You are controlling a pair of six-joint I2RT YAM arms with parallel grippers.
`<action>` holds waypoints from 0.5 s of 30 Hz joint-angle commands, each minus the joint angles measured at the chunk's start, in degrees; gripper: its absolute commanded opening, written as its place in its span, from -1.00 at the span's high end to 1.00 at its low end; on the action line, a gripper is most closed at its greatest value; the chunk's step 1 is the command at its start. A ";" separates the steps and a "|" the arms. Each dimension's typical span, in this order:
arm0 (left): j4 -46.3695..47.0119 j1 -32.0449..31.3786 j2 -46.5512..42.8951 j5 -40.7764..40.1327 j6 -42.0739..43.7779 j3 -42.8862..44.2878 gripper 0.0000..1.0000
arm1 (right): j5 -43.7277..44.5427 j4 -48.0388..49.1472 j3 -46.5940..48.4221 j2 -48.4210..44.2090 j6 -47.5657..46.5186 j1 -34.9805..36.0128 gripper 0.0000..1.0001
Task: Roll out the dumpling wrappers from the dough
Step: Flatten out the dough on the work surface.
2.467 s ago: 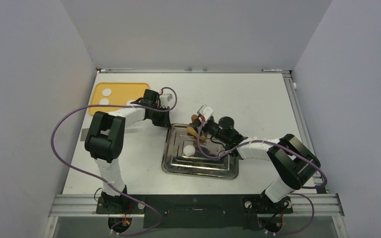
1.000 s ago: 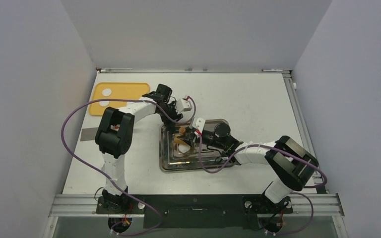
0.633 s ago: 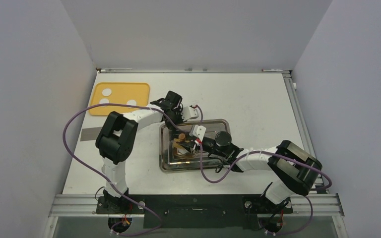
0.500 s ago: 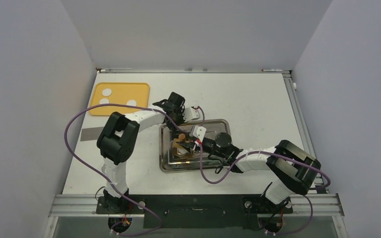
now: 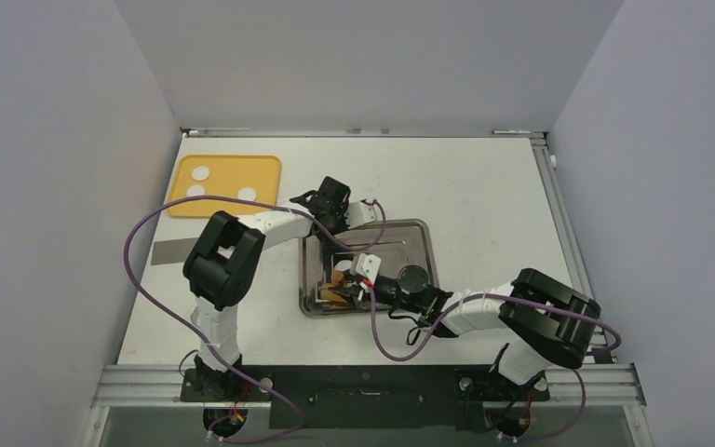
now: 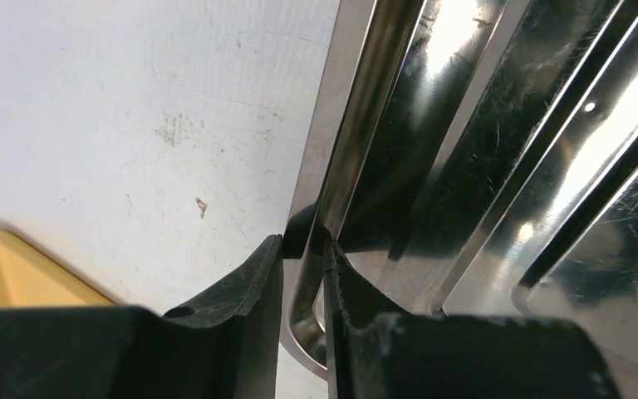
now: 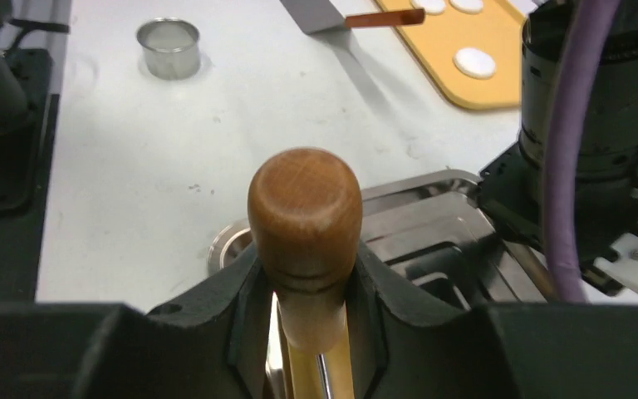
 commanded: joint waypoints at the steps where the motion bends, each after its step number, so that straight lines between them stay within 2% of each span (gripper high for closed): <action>1: 0.28 1.09 5.44 -1.07 -0.36 -3.64 1.00 | 1.43 -13.86 -2.80 3.43 3.74 -0.70 0.83; 6: 0.82 1.09 4.91 -0.17 0.84 -4.51 1.00 | -0.28 -16.72 1.49 3.61 2.14 -3.72 0.83; 10: 1.63 1.00 4.35 0.78 2.13 -5.37 1.00 | 0.47 -25.90 3.04 -5.09 -1.72 0.11 0.83; 15: 3.77 1.08 2.97 3.77 5.12 -7.82 1.00 | -1.50 -25.85 5.40 -15.27 -4.61 0.12 0.83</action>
